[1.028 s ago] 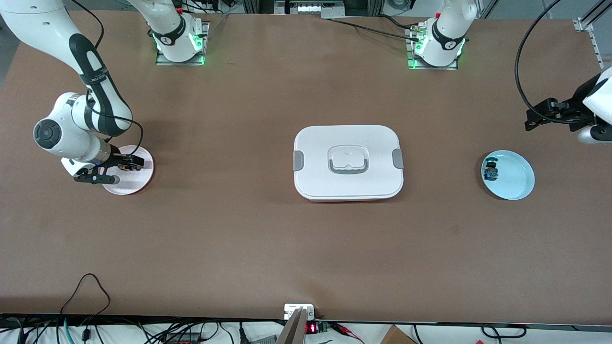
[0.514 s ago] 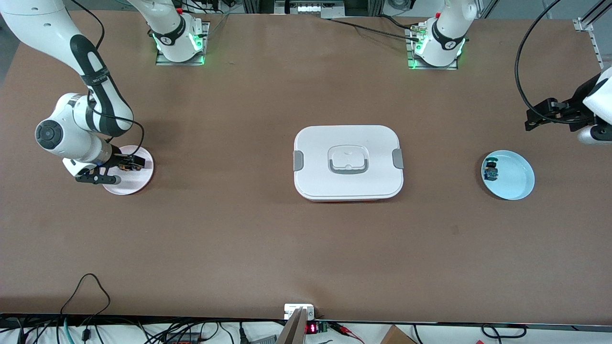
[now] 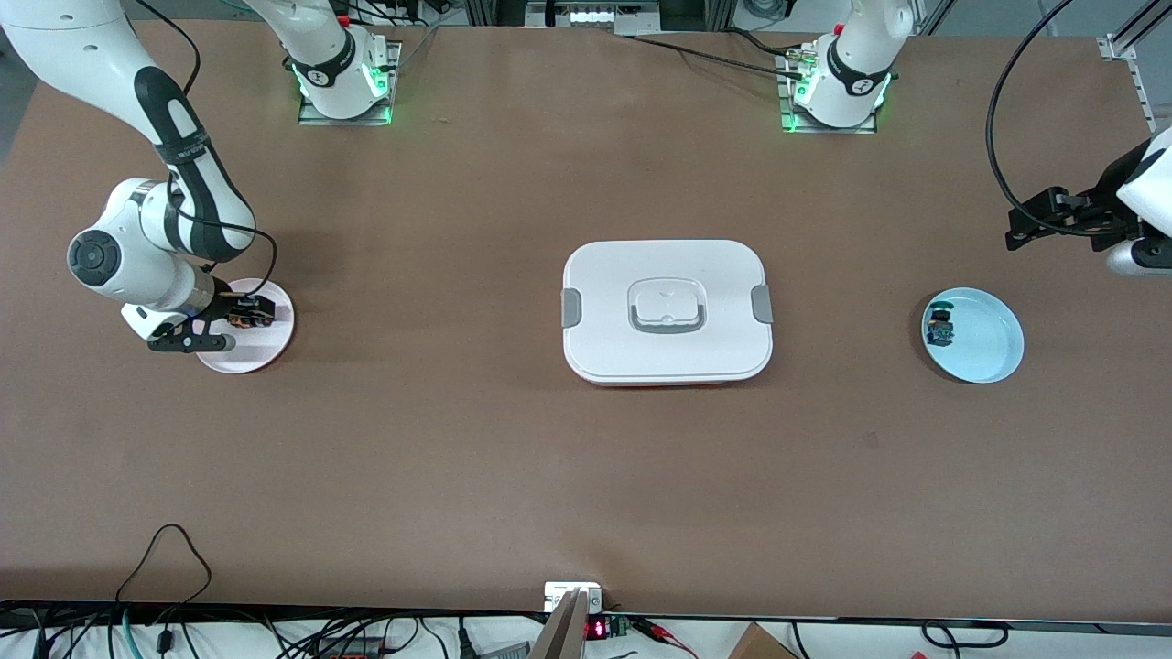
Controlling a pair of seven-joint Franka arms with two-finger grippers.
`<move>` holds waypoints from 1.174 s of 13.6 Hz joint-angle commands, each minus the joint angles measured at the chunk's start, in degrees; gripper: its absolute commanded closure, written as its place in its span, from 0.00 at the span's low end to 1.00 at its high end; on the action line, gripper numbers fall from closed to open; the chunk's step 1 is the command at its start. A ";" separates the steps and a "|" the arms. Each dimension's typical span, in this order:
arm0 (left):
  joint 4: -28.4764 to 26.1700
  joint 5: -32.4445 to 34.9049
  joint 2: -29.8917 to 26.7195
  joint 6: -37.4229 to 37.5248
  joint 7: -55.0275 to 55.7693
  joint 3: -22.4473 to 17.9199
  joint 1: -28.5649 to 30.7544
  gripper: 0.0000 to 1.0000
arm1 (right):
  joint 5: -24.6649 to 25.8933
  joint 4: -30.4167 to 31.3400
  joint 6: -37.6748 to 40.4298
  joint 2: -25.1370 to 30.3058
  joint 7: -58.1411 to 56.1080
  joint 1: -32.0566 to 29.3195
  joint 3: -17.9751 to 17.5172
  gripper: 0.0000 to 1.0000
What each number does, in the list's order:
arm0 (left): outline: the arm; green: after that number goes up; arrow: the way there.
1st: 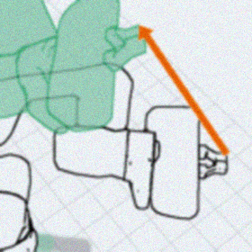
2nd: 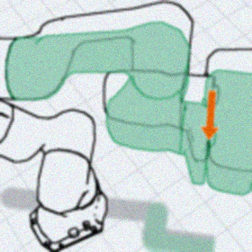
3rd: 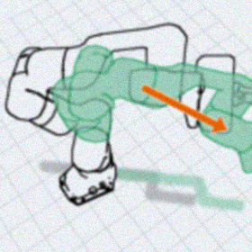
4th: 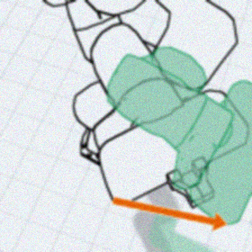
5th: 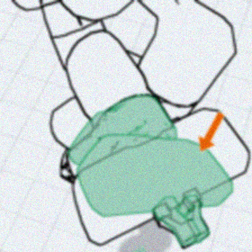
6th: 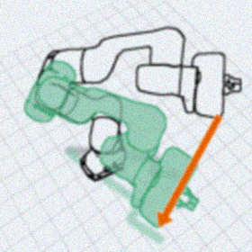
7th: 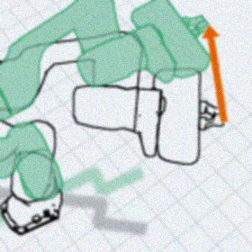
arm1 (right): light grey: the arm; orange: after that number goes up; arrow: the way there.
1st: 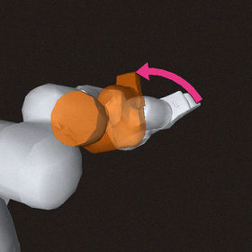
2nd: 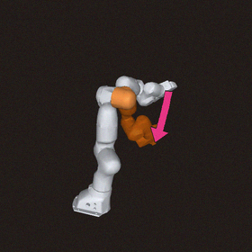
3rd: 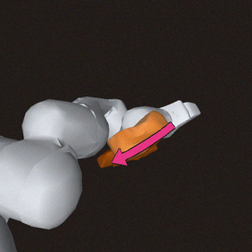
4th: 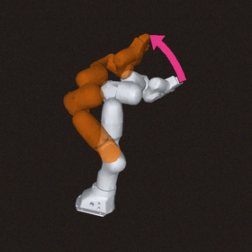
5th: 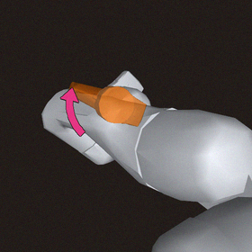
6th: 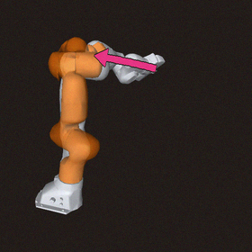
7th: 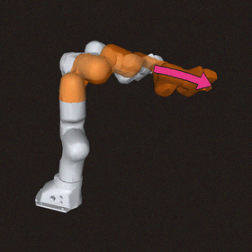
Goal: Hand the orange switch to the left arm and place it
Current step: 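Close the right gripper on the orange switch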
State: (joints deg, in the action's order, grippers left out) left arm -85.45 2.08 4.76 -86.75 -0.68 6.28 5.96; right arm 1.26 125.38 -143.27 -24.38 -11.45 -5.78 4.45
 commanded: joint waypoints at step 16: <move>0.19 0.12 -0.28 0.18 -0.82 0.22 0.37 0.00 | -0.99 -17.44 29.16 6.88 -2.61 -2.39 -9.98 0.98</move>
State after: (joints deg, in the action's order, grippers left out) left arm -85.50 2.08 4.79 -86.75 -0.68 6.21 6.14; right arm 1.23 110.98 -118.89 -19.02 -12.92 -7.91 -3.66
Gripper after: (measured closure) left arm 0.000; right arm 0.278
